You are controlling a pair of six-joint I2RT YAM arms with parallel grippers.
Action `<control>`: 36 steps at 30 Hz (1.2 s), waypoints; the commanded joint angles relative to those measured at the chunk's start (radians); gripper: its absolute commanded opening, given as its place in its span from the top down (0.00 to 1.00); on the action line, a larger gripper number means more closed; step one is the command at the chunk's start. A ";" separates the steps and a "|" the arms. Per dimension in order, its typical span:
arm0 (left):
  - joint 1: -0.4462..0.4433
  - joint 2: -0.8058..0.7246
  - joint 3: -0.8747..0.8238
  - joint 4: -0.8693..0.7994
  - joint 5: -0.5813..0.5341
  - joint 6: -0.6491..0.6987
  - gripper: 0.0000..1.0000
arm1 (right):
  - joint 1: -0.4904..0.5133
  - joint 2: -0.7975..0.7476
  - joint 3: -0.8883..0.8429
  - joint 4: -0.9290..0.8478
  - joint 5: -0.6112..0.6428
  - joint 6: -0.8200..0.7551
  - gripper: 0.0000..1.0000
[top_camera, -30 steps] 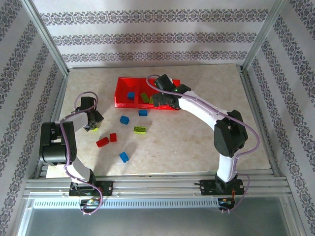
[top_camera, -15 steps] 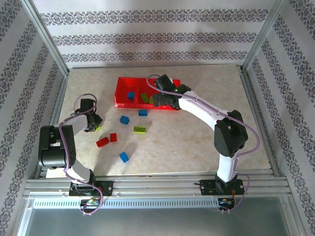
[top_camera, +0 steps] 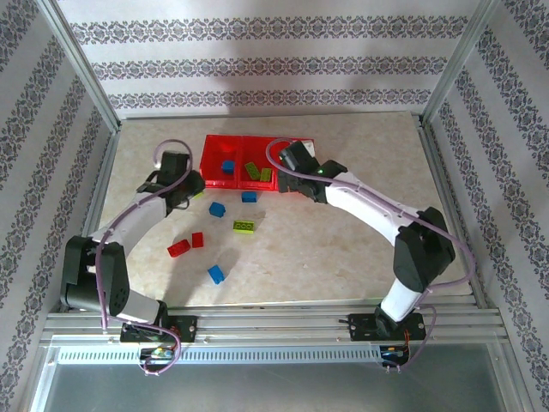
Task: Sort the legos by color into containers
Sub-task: Place the lego in the container.
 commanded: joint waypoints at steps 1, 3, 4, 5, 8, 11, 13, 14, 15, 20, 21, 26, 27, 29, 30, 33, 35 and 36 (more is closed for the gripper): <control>-0.096 0.083 0.102 0.061 0.009 0.041 0.76 | 0.017 -0.068 -0.056 0.046 0.076 0.041 0.02; -0.138 0.159 0.189 0.048 0.006 0.069 0.76 | 0.018 -0.097 -0.083 0.058 0.091 0.048 0.02; -0.156 0.197 0.232 0.046 0.004 0.083 0.76 | 0.019 -0.112 -0.097 0.061 0.101 0.050 0.02; -0.173 0.232 0.271 0.049 0.003 0.097 0.76 | 0.019 -0.127 -0.108 0.066 0.110 0.051 0.02; -0.203 0.331 0.392 0.026 0.005 0.137 0.73 | 0.019 -0.166 -0.138 0.073 0.133 0.053 0.02; -0.217 0.433 0.519 -0.031 0.010 0.173 0.71 | 0.020 -0.200 -0.168 0.083 0.153 0.063 0.02; -0.224 0.488 0.584 -0.059 0.009 0.191 0.71 | 0.020 -0.218 -0.185 0.090 0.159 0.069 0.02; -0.228 0.514 0.618 -0.073 0.006 0.200 0.71 | 0.021 -0.225 -0.193 0.094 0.160 0.072 0.02; -0.230 0.542 0.648 -0.089 0.004 0.211 0.71 | 0.022 -0.232 -0.198 0.095 0.162 0.076 0.02; -0.236 0.651 0.780 -0.159 -0.015 0.252 0.68 | 0.023 -0.259 -0.215 0.096 0.163 0.083 0.02; -0.235 0.672 0.810 -0.175 -0.018 0.258 0.68 | 0.022 -0.263 -0.217 0.097 0.163 0.083 0.02; -0.237 0.738 0.896 -0.220 -0.027 0.280 0.62 | 0.023 -0.280 -0.226 0.095 0.168 0.085 0.02; -0.237 0.743 0.900 -0.221 -0.027 0.281 0.60 | 0.024 -0.285 -0.230 0.095 0.168 0.087 0.02; -0.237 0.744 0.899 -0.221 -0.031 0.282 0.54 | 0.024 -0.292 -0.237 0.097 0.170 0.090 0.02; -0.238 0.743 0.897 -0.222 -0.035 0.283 0.52 | 0.024 -0.295 -0.242 0.097 0.169 0.093 0.02; -0.238 0.732 0.890 -0.216 -0.045 0.284 0.44 | 0.024 -0.303 -0.252 0.100 0.174 0.095 0.02; -0.238 0.724 0.887 -0.216 -0.045 0.287 0.44 | 0.024 -0.308 -0.254 0.101 0.176 0.096 0.02; -0.237 0.714 0.883 -0.215 -0.042 0.287 0.44 | 0.024 -0.310 -0.256 0.101 0.179 0.097 0.02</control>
